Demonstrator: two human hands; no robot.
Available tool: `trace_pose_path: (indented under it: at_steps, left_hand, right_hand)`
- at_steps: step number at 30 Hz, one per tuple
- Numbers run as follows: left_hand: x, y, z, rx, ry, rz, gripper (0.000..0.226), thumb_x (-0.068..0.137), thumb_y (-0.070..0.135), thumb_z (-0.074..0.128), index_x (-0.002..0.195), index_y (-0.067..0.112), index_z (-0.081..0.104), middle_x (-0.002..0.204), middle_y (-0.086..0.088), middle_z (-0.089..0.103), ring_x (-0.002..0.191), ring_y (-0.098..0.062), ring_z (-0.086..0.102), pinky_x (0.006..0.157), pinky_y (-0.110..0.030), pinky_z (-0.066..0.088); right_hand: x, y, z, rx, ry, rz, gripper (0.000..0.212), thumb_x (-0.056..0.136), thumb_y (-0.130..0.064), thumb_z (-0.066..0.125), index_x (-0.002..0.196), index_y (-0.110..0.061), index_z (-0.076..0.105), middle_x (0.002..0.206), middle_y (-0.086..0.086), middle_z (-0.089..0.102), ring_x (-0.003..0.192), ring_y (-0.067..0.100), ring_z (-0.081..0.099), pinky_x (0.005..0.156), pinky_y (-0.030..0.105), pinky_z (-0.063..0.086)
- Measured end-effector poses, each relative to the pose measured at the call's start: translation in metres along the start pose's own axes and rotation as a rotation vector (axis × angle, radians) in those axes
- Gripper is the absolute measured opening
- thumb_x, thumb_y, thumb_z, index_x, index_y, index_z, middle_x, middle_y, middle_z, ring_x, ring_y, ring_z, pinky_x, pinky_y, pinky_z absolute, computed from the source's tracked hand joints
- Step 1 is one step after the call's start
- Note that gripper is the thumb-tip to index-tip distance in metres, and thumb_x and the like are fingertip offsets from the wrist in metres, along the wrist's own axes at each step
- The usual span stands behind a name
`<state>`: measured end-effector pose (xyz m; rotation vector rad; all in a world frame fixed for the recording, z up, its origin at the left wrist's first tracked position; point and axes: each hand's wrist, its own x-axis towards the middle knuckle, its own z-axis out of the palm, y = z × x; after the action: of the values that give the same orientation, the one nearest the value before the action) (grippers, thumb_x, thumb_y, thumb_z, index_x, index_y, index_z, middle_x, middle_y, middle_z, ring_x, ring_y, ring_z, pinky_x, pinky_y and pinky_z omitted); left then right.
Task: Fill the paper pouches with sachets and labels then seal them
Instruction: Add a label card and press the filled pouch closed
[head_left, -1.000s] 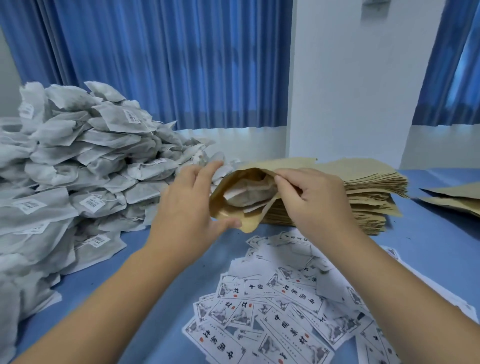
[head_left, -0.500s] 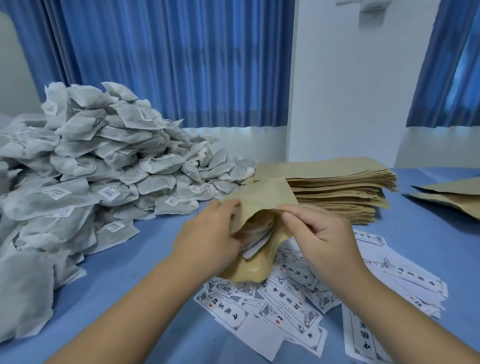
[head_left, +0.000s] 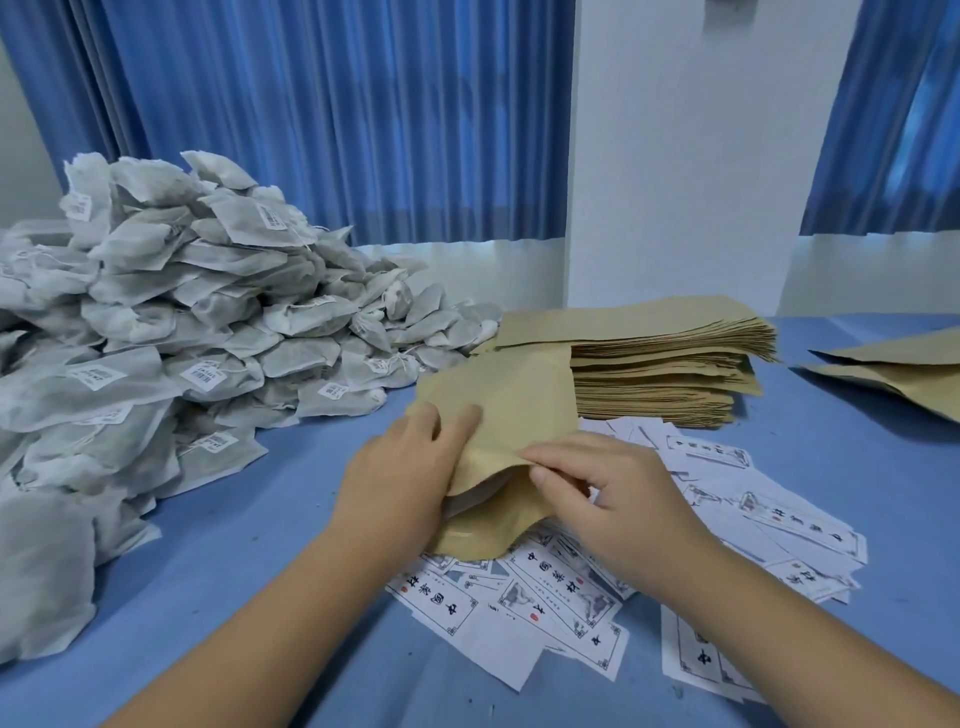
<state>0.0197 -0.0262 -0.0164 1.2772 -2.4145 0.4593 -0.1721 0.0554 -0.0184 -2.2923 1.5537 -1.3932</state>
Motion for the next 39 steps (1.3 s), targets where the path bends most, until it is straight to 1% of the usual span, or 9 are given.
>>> trace_pose_path:
  at_steps: [4,11,15,18,22,25,29,32,39]
  left_hand:
    - [-0.013,-0.009,0.008,-0.042,0.086,0.34,0.077,0.059,0.003,0.075,0.129,0.029,0.056,0.095,-0.007,0.057,0.071,-0.026,0.056,0.057,-0.035,0.049]
    - [-0.023,-0.004,0.013,-0.157,-0.004,0.398,0.036,0.082,0.033,0.062,0.114,0.02,0.072,0.097,-0.001,0.069,0.082,-0.024,0.065,0.067,-0.035,0.057]
    - [-0.031,0.0,0.01,-0.094,-0.037,0.395,0.048,0.09,0.047,0.036,0.102,0.023,0.075,0.104,0.009,0.072,0.082,-0.018,0.067,0.062,-0.026,0.056]
    - [-0.033,0.005,0.006,-0.065,-0.107,0.349,0.064,0.09,0.052,0.017,0.12,0.027,0.067,0.129,0.012,0.062,0.113,-0.015,0.062,0.08,-0.028,0.056]
    - [-0.033,0.008,0.009,-0.072,-0.239,0.283,0.065,0.095,0.056,0.003,0.145,0.032,0.036,0.155,0.018,0.027,0.139,-0.009,0.028,0.104,-0.028,0.038]
    - [-0.037,0.009,0.006,-0.112,-0.144,0.268,0.069,0.092,0.055,0.011,0.131,0.025,0.059,0.14,0.009,0.053,0.126,-0.015,0.052,0.094,-0.031,0.05]
    - [-0.042,-0.002,-0.002,-0.246,-0.041,0.244,0.039,0.089,0.049,0.047,0.112,0.025,0.068,0.105,0.011,0.069,0.095,-0.016,0.065,0.069,-0.028,0.052]
    - [-0.04,-0.009,-0.004,-0.215,0.035,0.227,0.032,0.072,0.014,0.081,0.102,0.015,0.071,0.092,0.002,0.068,0.08,-0.024,0.066,0.06,-0.031,0.053]
    - [-0.038,-0.026,-0.007,-0.263,0.345,0.132,0.007,0.08,0.013,0.077,0.083,0.01,0.072,0.08,-0.001,0.062,0.075,-0.019,0.052,0.053,-0.029,0.042]
  right_hand:
    - [-0.016,0.011,-0.011,-0.204,-0.198,-0.031,0.029,0.09,-0.021,0.058,0.117,-0.026,0.069,0.113,-0.011,0.064,0.104,0.008,0.06,0.088,0.027,0.049]
    - [-0.024,0.022,-0.014,-0.39,-0.511,0.022,0.036,0.096,-0.04,0.039,0.121,-0.026,0.061,0.122,-0.017,0.051,0.108,0.01,0.055,0.089,0.035,0.05]
    - [-0.021,0.022,-0.015,-0.468,-0.563,-0.018,0.037,0.097,-0.038,0.038,0.115,-0.018,0.063,0.117,-0.005,0.061,0.109,0.014,0.056,0.089,0.037,0.049]
    - [-0.019,0.022,-0.017,-0.507,-0.599,-0.07,0.033,0.097,-0.034,0.037,0.105,-0.016,0.064,0.111,-0.002,0.064,0.108,0.015,0.058,0.088,0.035,0.048]
    - [-0.018,0.01,-0.017,-0.653,-0.508,-0.173,0.02,0.089,-0.027,0.053,0.075,-0.016,0.062,0.071,-0.006,0.057,0.062,0.016,0.055,0.055,0.025,0.042]
    - [-0.02,0.005,-0.015,-0.638,-0.266,-0.207,0.024,0.069,-0.015,0.076,0.054,-0.014,0.057,0.048,-0.003,0.048,0.038,0.019,0.045,0.038,0.021,0.034]
    - [-0.019,0.006,-0.01,-0.567,-0.074,-0.156,0.023,0.075,-0.011,0.072,0.057,-0.011,0.058,0.048,0.0,0.048,0.04,0.021,0.045,0.039,0.023,0.038]
    - [-0.018,0.008,-0.015,-0.473,0.013,-0.075,0.023,0.085,-0.015,0.058,0.063,-0.011,0.061,0.052,0.0,0.05,0.046,0.02,0.048,0.044,0.026,0.042]
    - [-0.018,0.012,-0.032,-0.349,0.143,-0.04,0.022,0.088,-0.017,0.053,0.076,-0.01,0.07,0.065,0.0,0.064,0.061,0.02,0.06,0.056,0.036,0.051]
